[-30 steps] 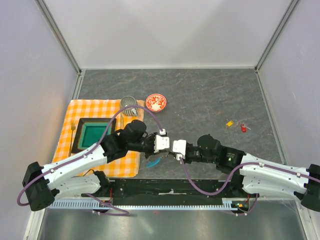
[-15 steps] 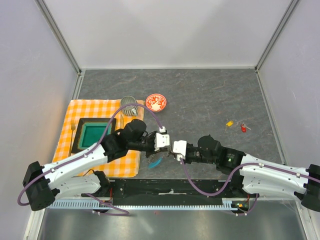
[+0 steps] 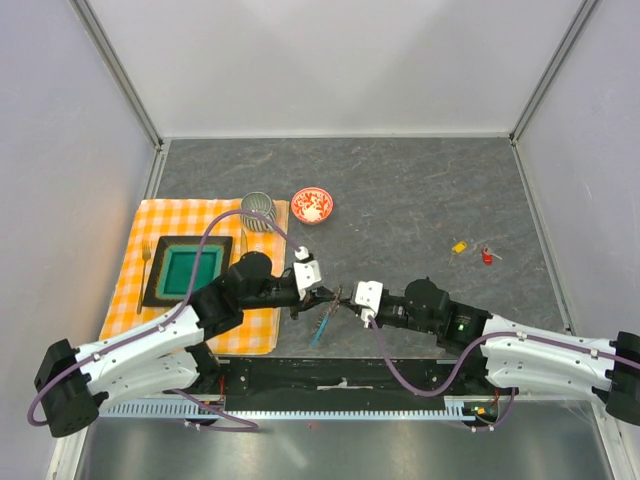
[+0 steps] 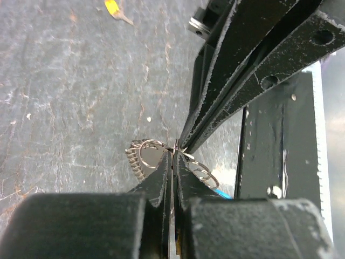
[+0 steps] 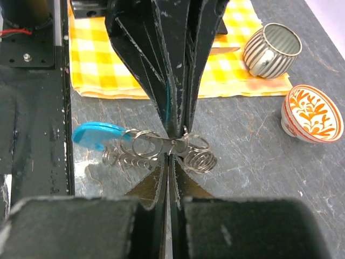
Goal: Put the keys on the keyring
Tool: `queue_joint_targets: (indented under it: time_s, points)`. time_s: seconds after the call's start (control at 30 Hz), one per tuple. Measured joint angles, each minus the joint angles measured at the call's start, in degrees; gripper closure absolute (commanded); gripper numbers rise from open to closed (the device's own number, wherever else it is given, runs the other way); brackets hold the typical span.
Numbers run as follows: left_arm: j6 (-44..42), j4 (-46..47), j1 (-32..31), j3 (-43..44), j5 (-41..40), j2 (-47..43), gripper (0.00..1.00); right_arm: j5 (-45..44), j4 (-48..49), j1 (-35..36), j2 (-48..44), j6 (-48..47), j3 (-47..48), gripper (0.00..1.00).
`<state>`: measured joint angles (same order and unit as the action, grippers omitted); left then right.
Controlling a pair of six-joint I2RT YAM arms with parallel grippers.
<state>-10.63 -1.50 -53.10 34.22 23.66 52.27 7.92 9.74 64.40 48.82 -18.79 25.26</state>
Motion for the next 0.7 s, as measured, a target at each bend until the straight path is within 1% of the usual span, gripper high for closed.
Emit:
queue_joint_targets:
  time_s: [0.03,0.13,0.17,0.23,0.27,0.33,0.37,0.4,0.47,0.57,0.7]
  points:
    - [1.36,1.95,0.0,-1.42,-0.13,-0.81,0.98,-0.17,1.05,0.0,-0.37,0.55,-0.74,0.94]
    - [6.34,12.07,0.0,-7.45,-1.31,-2.82,0.98,-1.09,4.63,0.15,-1.51,2.67,-3.23,0.9]
    - [6.75,12.9,0.0,-7.91,-1.4,-2.91,0.98,-1.36,4.98,0.17,-1.55,3.13,-3.45,0.88]
    - [8.22,16.9,0.0,-9.73,-2.29,-2.99,0.98,-1.88,5.07,0.22,-1.57,4.28,-3.48,0.87]
    - [8.74,19.02,0.0,-10.6,-2.71,-2.99,0.98,-2.19,4.98,0.26,-1.64,4.83,-3.45,0.82]
    - [9.44,22.67,0.0,-12.09,-3.34,-2.97,0.98,-3.23,3.1,0.26,-1.73,6.29,-2.89,0.75]
    - [9.6,24.28,0.02,-12.63,-3.89,-2.93,0.98,-3.8,1.55,0.26,-1.75,7.15,-2.21,0.67]
    - [9.62,25.7,0.07,-12.98,-4.26,-2.86,0.98,-4.11,0.33,0.26,-1.79,7.72,-1.62,0.65]
    - [9.62,28.85,0.15,-13.44,-4.83,-2.69,0.98,-4.87,-3.21,0.2,-1.9,9.14,0.46,0.62]
    - [9.49,32.68,0.15,-13.84,-5.4,-2.36,0.98,-5.11,-6.73,-0.96,-2.25,10.49,3.67,0.62]
    - [8.83,35.91,0.15,-13.97,-5.62,-1.6,0.98,-1.4,-9.66,-6.91,-3.41,12.24,7.02,0.62]
